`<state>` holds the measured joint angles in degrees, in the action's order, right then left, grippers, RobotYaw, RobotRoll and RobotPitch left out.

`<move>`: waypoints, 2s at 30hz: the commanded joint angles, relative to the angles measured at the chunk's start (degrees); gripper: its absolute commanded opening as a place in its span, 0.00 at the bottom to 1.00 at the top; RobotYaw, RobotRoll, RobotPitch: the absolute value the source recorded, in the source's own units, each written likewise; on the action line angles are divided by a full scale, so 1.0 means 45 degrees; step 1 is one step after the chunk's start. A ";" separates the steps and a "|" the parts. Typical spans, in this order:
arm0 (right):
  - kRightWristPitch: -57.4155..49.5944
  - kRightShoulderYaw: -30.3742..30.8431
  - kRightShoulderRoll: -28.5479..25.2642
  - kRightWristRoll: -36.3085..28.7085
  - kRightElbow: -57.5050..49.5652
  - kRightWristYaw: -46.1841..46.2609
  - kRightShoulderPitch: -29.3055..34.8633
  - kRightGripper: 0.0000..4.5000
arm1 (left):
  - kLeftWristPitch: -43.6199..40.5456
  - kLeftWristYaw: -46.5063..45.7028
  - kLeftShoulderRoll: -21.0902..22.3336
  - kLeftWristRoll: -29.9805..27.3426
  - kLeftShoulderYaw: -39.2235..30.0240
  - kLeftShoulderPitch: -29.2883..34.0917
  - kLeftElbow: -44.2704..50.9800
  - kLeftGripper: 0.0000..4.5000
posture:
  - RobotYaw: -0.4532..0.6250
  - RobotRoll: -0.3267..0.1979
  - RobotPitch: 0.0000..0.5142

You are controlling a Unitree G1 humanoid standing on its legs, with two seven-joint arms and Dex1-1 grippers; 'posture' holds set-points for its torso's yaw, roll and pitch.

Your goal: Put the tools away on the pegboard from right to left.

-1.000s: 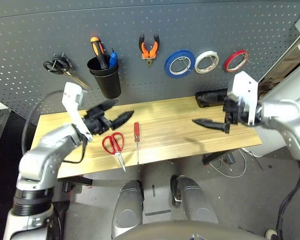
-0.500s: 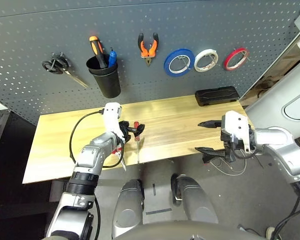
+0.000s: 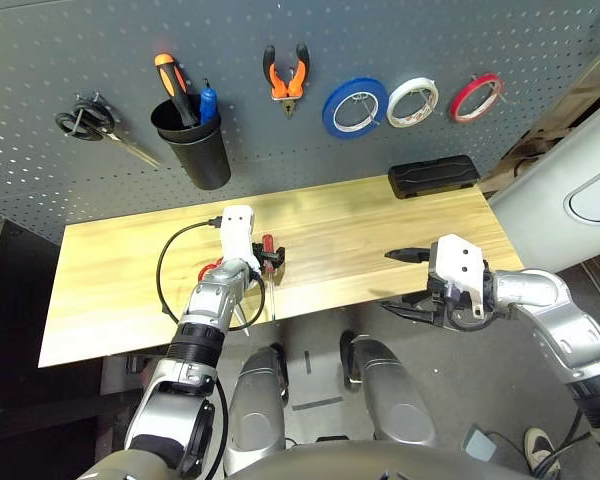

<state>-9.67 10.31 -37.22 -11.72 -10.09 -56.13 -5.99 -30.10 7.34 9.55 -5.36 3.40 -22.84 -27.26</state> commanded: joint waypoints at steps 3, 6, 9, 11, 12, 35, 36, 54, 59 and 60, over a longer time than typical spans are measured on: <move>-0.0696 -0.0217 0.0017 -0.0270 -0.0709 0.0307 0.0090 1.00 | 0.0639 -0.0212 -0.0350 0.0586 0.0074 -0.0014 -0.1128 0.68 | 0.24 0.62 0.59; -0.0779 -0.0214 -0.0021 -0.0310 -0.0709 0.0318 0.0038 1.00 | 0.0856 -0.0217 -0.0571 0.0545 -0.0096 -0.0036 -0.1156 0.44 | 0.25 0.62 0.57; -0.0449 -0.0263 -0.0140 -0.0291 -0.0260 0.0124 -0.0083 1.00 | 0.0811 -0.0227 -0.0724 0.0348 -0.0435 -0.0021 -0.0671 0.20 | 0.27 0.62 0.55; -0.0302 -0.0380 -0.0203 -0.0387 0.0078 -0.0045 -0.0196 1.00 | 0.0557 -0.0142 -0.0709 0.0236 -0.0591 0.0030 -0.0028 0.20 | 0.29 0.62 0.53; -0.0306 -0.0510 -0.0170 -0.0560 0.0281 -0.0135 -0.0281 1.00 | 0.0348 -0.0075 -0.0675 0.0147 -0.0666 0.0141 0.0531 0.20 | 0.30 0.62 0.52; -0.3676 -0.3736 -0.0561 -0.6303 0.0654 -0.2780 -0.2336 1.00 | -0.7310 0.1174 0.1385 -0.3282 -0.3679 0.3502 1.6212 0.20 | 0.47 0.62 0.32; -0.3797 -0.3798 -0.0581 -0.6414 0.0685 -0.2818 -0.2526 1.00 | -0.7479 0.1260 0.1654 -0.3360 -0.3863 0.3574 1.6391 0.20 | 0.47 0.62 0.30; -0.3501 -0.3615 -0.0328 -0.6059 0.1671 -0.3176 -0.4906 1.00 | -0.5193 0.1619 0.3153 -0.6500 -0.6424 -0.1670 1.4885 0.20 | 0.48 0.62 0.23; -0.3624 -0.3612 -0.0217 -0.6127 0.1254 -0.2942 -0.4551 1.00 | -0.3415 0.0922 0.3103 -0.5425 -0.5855 -0.3001 1.3020 0.20 | 0.45 0.62 0.23; -0.3656 -0.3631 -0.0188 -0.6160 0.1157 -0.2869 -0.4469 1.00 | -0.3018 0.0749 0.3000 -0.5229 -0.5759 -0.3259 1.2621 0.20 | 0.45 0.62 0.23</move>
<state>-25.89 -5.62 -38.20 -39.30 -3.37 -69.53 -27.34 -47.08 11.92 23.54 -30.69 -23.44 -36.27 31.69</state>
